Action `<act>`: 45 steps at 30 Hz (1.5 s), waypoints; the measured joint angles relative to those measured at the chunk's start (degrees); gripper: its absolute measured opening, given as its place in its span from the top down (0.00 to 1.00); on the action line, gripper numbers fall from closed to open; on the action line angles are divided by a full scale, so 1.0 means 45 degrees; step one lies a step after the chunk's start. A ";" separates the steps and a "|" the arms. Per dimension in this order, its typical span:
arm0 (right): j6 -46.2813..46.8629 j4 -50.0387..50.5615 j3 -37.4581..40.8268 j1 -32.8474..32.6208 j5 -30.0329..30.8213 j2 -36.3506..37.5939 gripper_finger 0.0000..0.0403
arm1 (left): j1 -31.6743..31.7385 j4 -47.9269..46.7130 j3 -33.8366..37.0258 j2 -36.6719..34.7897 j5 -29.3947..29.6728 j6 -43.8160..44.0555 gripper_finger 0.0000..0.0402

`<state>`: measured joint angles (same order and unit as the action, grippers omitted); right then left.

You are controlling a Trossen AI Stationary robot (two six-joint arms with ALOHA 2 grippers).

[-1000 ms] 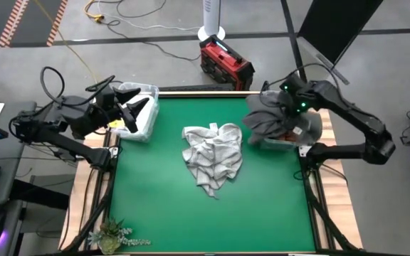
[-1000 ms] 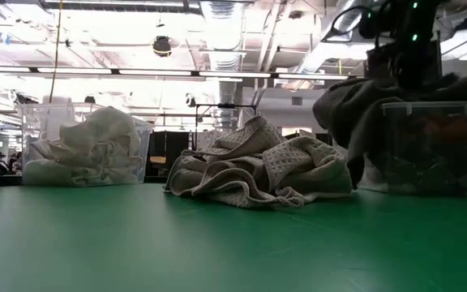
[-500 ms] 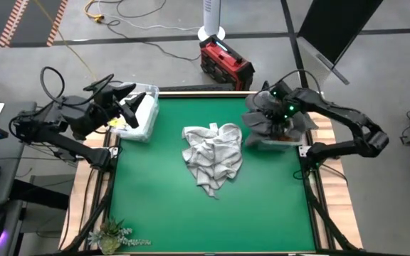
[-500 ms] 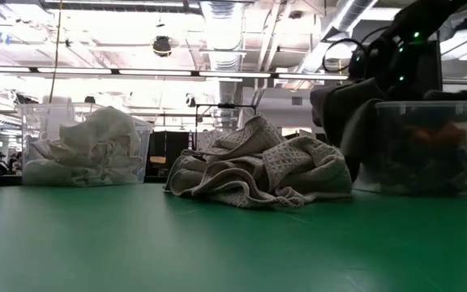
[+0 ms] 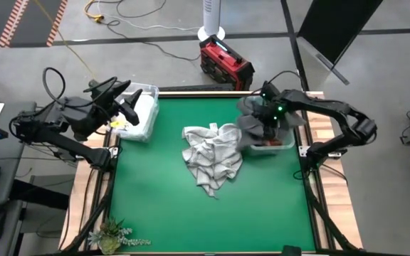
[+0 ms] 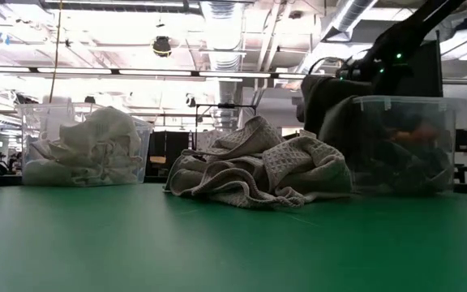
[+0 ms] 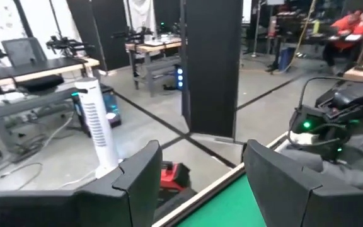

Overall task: Sort towels by color in basket
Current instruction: Put the gray towel into the right transparent bin

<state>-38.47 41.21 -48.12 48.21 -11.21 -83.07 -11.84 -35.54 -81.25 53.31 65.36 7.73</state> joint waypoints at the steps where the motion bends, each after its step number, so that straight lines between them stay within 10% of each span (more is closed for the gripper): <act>1: -0.0082 0.0026 -0.0003 0.0000 0.0238 -0.0286 0.91 | 0.0000 -0.0074 0.0000 0.0035 0.0105 -0.0003 0.47; 11: -0.0112 0.0152 -0.0143 -0.0196 0.1185 -0.0779 0.82 | 0.0000 -0.0620 0.0000 0.0066 0.0220 -0.0094 0.47; 27: 0.2531 0.4655 -0.2828 -0.1568 0.2508 0.1249 0.31 | 0.0000 -0.0562 0.0000 0.0066 0.0220 0.0209 0.47; 45: 0.3003 0.5526 -0.8034 -0.2473 0.3706 0.2164 0.29 | 0.0000 -0.0556 0.0000 0.0061 0.0220 0.1101 0.47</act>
<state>-24.96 66.08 -84.27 37.08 5.46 -73.33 -11.84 -38.04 -81.25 53.58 66.35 12.69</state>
